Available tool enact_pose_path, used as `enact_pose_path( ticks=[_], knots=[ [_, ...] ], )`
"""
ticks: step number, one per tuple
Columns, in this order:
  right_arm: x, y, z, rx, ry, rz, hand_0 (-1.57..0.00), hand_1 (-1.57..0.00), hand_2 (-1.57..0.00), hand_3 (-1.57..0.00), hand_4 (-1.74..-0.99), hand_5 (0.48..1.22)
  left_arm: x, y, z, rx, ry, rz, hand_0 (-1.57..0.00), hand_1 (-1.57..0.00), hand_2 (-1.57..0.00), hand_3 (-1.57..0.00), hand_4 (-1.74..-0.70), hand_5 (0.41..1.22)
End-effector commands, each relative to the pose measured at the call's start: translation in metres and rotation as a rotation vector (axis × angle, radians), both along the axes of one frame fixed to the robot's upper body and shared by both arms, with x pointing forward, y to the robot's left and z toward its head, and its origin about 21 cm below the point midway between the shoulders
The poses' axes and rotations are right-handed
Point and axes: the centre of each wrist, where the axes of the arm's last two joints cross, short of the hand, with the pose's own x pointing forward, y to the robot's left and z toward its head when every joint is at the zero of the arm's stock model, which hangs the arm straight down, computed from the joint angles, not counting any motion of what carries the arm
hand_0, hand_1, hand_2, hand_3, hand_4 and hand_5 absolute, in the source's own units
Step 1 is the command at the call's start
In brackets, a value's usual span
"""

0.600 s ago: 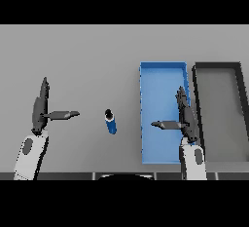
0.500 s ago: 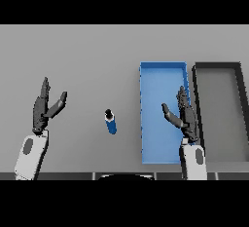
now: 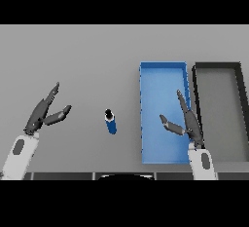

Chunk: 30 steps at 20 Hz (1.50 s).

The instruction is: Pick up the blue pipe and place it into the blue bin.

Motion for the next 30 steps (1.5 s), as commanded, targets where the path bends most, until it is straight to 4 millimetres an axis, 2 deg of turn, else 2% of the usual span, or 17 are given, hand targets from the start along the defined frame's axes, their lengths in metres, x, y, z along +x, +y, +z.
enact_pose_path(
  ticks=[1, 6, 7, 11, 15, 20, 28, 30],
  knots=[
    [-0.001, -0.003, 0.002, 0.001, 0.007, -0.002, 0.0, 0.0, 0.0, 0.0, -1.191, 0.587, 0.001, -0.002, 0.001, -0.001, 0.0, -0.016, 0.0, 0.0, 0.0, 0.0, -0.97, 0.598],
    [0.0, 0.005, 0.007, 0.012, 0.003, -0.008, 0.0, 0.0, 0.0, 0.0, -1.194, 0.579, -0.016, -0.009, 0.013, -0.004, 0.008, -0.201, 0.0, 0.0, 0.0, 0.0, -0.98, 0.578],
    [0.0, 0.005, 0.003, 0.006, 0.02, -0.012, 0.0, 0.0, 0.0, 0.0, -1.2, 0.58, -0.023, -0.016, 0.012, -0.002, 0.028, -0.239, 0.0, 0.0, 0.0, 0.0, -0.99, 0.566],
    [0.001, 0.004, 0.006, 0.021, 0.001, 0.003, 0.0, 0.0, 0.0, 0.0, -1.229, 0.576, -0.032, -0.044, 0.011, 0.076, 0.152, -0.328, 0.0, 0.0, 0.0, 0.0, -1.03, 0.496],
    [-0.004, 0.0, 0.01, 0.011, -0.009, 0.0, 0.0, 0.0, 0.0, 0.0, -1.213, 0.572, -0.045, -0.072, 0.002, 0.101, 0.169, -0.429, 0.0, 0.0, 0.0, 0.0, -1.08, 0.469],
    [-0.001, 0.003, 0.007, 0.025, 0.013, 0.004, 0.0, 0.0, 0.0, 0.0, -1.21, 0.564, -0.037, -0.103, -0.011, 0.056, 0.145, -0.474, 0.0, 0.0, 0.0, 0.0, -1.15, 0.484],
    [-0.003, 0.003, 0.005, 0.038, 0.019, -0.006, 0.0, 0.0, 0.0, 0.0, -1.2, 0.549, -0.019, -0.14, -0.041, -0.024, 0.158, -0.438, 0.0, 0.0, 0.0, 0.0, -1.14, 0.495],
    [-0.002, 0.004, 0.005, 0.047, 0.021, -0.008, 0.0, 0.0, 0.0, 0.0, -1.201, 0.548, -0.017, -0.144, -0.049, -0.015, 0.144, -0.427, 0.0, 0.0, 0.0, 0.0, -1.12, 0.494]
  ],
)
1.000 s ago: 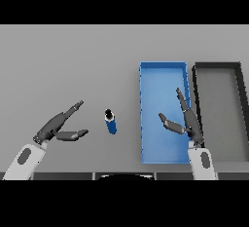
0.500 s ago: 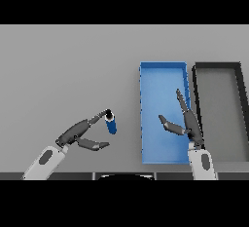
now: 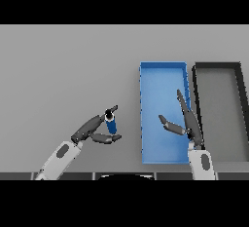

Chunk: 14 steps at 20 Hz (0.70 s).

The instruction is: Pick up the blue pipe and place it into the blue bin.

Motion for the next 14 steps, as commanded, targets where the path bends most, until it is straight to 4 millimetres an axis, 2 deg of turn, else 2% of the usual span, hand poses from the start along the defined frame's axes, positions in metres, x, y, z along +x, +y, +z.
enact_pose_path(
  ticks=[1, 3, 5, 7, 8, 9, 10, 12, 14],
  knots=[
    [0.0, -0.003, 0.0, -0.003, -0.005, 0.002, 0.0, 0.0, 0.0, 0.0, -1.2, 0.547, 0.0, -0.002, -0.006, 0.008, -0.003, 0.002, 0.0, 0.0, 0.0, 0.0, -1.1, 0.497],
    [-0.001, -0.003, 0.001, -0.008, -0.007, 0.001, 0.0, 0.0, 0.0, 0.0, -1.195, 0.548, 0.006, -0.01, -0.009, -0.021, -0.014, -0.002, 0.0, 0.0, -0.02, 0.0, -1.1, 0.517],
    [-0.003, -0.004, 0.0, -0.017, 0.001, 0.003, 0.0, 0.0, 0.0, 0.0, -1.188, 0.55, 0.007, -0.015, -0.011, -0.078, 0.004, -0.009, 0.0, 0.0, -0.09, -0.04, -1.14, 0.567],
    [-0.002, -0.007, 0.0, -0.028, -0.005, -0.007, 0.0, 0.0, 0.0, 0.0, -1.188, 0.556, 0.006, -0.022, -0.011, -0.15, 0.041, -0.009, 0.0, -0.12, -0.27, -0.2, -1.22, 0.635],
    [-0.002, -0.008, -0.001, -0.015, -0.004, 0.0, 0.0, 0.0, 0.0, 0.0, -1.196, 0.56, 0.007, -0.023, -0.012, -0.168, 0.049, -0.012, -0.04, -0.25, -0.42, -0.35, -1.27, 0.675],
    [-0.003, -0.005, -0.001, -0.014, -0.003, 0.001, 0.0, 0.0, 0.0, 0.0, -1.192, 0.56, 0.009, -0.025, -0.01, -0.195, 0.056, -0.006, -0.18, -0.41, -0.58, -0.59, -1.3, 0.784],
    [-0.003, -0.006, -0.003, -0.017, 0.002, -0.008, 0.0, 0.0, 0.0, 0.0, -1.191, 0.561, 0.009, -0.03, -0.01, -0.212, 0.064, -0.001, -0.42, -0.64, -0.78, -0.78, -1.38, 0.872],
    [-0.002, -0.007, -0.002, -0.024, 0.003, -0.002, 0.0, 0.0, 0.0, 0.0, -1.184, 0.562, 0.006, -0.035, -0.009, -0.218, 0.041, -0.01, -0.83, -0.98, -1.06, -1.02, -1.5, 0.997],
    [-0.002, -0.005, -0.002, -0.031, 0.002, -0.013, 0.0, 0.0, 0.0, 0.0, -1.179, 0.561, -0.001, -0.04, -0.013, -0.239, 0.038, -0.033, -1.1, -1.19, -1.25, -1.2, -1.59, 1.078]
  ],
)
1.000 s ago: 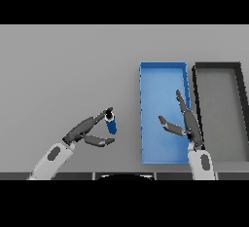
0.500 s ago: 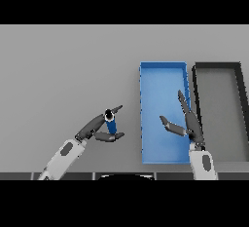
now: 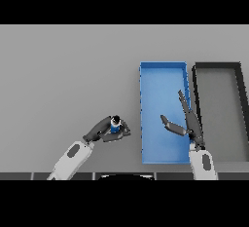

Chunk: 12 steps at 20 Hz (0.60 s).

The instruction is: Pick up the blue pipe and place it into the blue bin.

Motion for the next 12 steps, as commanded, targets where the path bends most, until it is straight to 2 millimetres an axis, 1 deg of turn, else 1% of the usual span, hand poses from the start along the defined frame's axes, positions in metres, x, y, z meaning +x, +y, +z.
enact_pose_path(
  ticks=[1, 2, 3, 4, 5, 6, 7, 9, 11, 12],
  knots=[
    [0.001, 0.002, -0.002, 0.001, 0.006, 0.002, 0.0, 0.0, 0.0, 0.0, -1.178, 0.561, 0.0, 0.0, 0.0, 0.01, -0.007, 0.002, -1.19, -1.27, -1.31, -1.26, -1.62, 1.106],
    [0.001, 0.004, -0.001, 0.003, -0.006, 0.003, 0.0, 0.0, 0.0, 0.0, -1.176, 0.56, -0.003, -0.002, 0.002, 0.024, -0.01, 0.004, -1.27, -1.33, -1.36, -1.32, -1.59, 1.129],
    [-0.001, 0.001, -0.002, 0.001, -0.003, -0.001, 0.0, 0.0, 0.0, 0.0, -1.176, 0.559, -0.003, -0.002, 0.001, 0.027, -0.018, 0.011, -1.33, -1.38, -1.4, -1.37, -1.56, 1.148],
    [-0.001, 0.002, -0.001, 0.005, -0.004, 0.011, 0.0, 0.0, 0.0, 0.0, -1.176, 0.559, -0.005, -0.004, 0.0, 0.024, -0.03, 0.003, -1.38, -1.42, -1.44, -1.41, -1.54, 1.162],
    [0.002, 0.0, 0.0, 0.001, -0.003, 0.008, 0.0, 0.0, 0.0, 0.0, -1.174, 0.558, -0.006, -0.006, -0.001, 0.025, -0.044, 0.005, -1.42, -1.45, -1.46, -1.44, -1.52, 1.174],
    [0.004, 0.001, 0.0, 0.003, -0.001, 0.006, 0.0, 0.0, 0.0, 0.0, -1.171, 0.558, -0.002, -0.009, 0.001, 0.029, -0.061, 0.008, -1.45, -1.47, -1.49, -1.47, -1.51, 1.183],
    [0.003, 0.001, 0.004, -0.001, -0.016, 0.012, 0.0, 0.0, 0.0, 0.0, -1.166, 0.556, -0.002, -0.007, 0.004, 0.013, -0.073, 0.006, -1.47, -1.49, -1.5, -1.49, -1.5, 1.191],
    [0.003, -0.001, 0.0, -0.009, 0.001, 0.006, 0.0, 0.0, 0.0, 0.0, -1.158, 0.552, -0.004, -0.015, 0.015, -0.047, -0.118, -0.001, -1.51, -1.52, -1.53, -1.52, -1.49, 1.202],
    [0.004, -0.001, 0.001, -0.006, -0.004, 0.006, 0.0, 0.0, 0.0, 0.0, -1.151, 0.55, 0.002, -0.023, 0.03, -0.107, -0.164, -0.012, -1.53, -1.54, -1.54, -1.54, -1.48, 1.209],
    [0.004, -0.002, 0.0, -0.018, -0.003, 0.004, 0.0, 0.0, 0.0, 0.0, -1.144, 0.551, 0.004, -0.022, 0.034, -0.12, -0.174, -0.013, -1.54, -1.54, -1.55, -1.54, -1.48, 1.211]
  ],
)
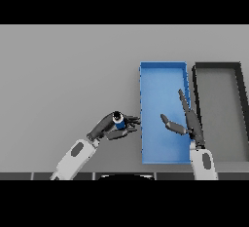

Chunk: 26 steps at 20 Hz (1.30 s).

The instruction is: Pick up the blue pipe and place it into the blue bin.

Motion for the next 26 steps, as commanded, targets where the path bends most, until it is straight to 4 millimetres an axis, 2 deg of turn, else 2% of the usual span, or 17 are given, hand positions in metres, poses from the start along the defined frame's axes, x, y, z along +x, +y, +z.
enact_pose_path(
  ticks=[1, 5, 8, 14, 16, 18, 20, 23, 26],
  knots=[
    [-0.002, -0.003, -0.002, -0.008, 0.004, -0.004, 0.0, 0.0, 0.0, 0.0, -1.138, 0.552, -0.003, -0.003, 0.001, 0.006, 0.0, -0.003, -1.55, -1.55, -1.55, -1.55, -1.48, 1.213],
    [-0.005, -0.002, 0.0, -0.016, 0.002, -0.006, 0.0, 0.0, 0.0, 0.0, -1.128, 0.564, 0.004, -0.013, 0.024, 0.022, -0.028, -0.026, -1.56, -1.56, -1.56, -1.56, -1.47, 1.218],
    [-0.005, -0.001, -0.001, -0.017, -0.01, 0.003, 0.0, 0.0, 0.0, 0.0, -1.123, 0.571, 0.004, -0.017, 0.033, 0.028, -0.029, -0.053, -1.57, -1.57, -1.57, -1.57, -1.47, 1.219],
    [0.016, -0.008, 0.007, -0.047, -0.003, 0.06, 0.0, 0.0, 0.0, 0.0, -1.123, 0.578, 0.0, -0.016, 0.035, 0.041, -0.022, -0.073, -1.57, -1.57, -1.57, -1.57, -1.47, 1.22],
    [0.023, -0.009, 0.009, -0.057, 0.002, 0.085, 0.0, 0.0, 0.0, 0.0, -1.157, 0.578, 0.002, -0.019, 0.034, 0.051, -0.014, -0.071, -1.57, -1.57, -1.57, -1.57, -1.47, 1.22],
    [0.023, -0.009, 0.009, -0.052, -0.018, 0.106, 0.0, 0.0, 0.0, 0.0, -1.191, 0.577, 0.004, -0.016, 0.034, 0.049, -0.024, -0.062, -1.57, -1.57, -1.57, -1.57, -1.47, 1.22],
    [0.023, -0.008, 0.011, 0.01, -0.055, 0.146, 0.0, -0.02, -0.02, 0.0, -1.178, 0.569, 0.002, -0.013, 0.032, 0.042, -0.032, -0.066, -1.57, -1.57, -1.57, -1.57, -1.47, 1.221],
    [0.031, -0.013, 0.042, 0.132, -0.16, 0.267, 0.0, -0.01, -0.03, 0.0, -1.175, 0.592, 0.002, -0.012, 0.03, 0.051, -0.032, -0.076, -1.57, -1.57, -1.57, -1.57, -1.47, 1.221],
    [0.036, -0.013, 0.076, 0.102, -0.175, 0.405, 0.0, -0.01, -0.01, 0.0, -1.165, 0.589, 0.003, -0.015, 0.033, 0.067, -0.019, -0.067, -1.57, -1.57, -1.57, -1.57, -1.47, 1.221]
  ],
)
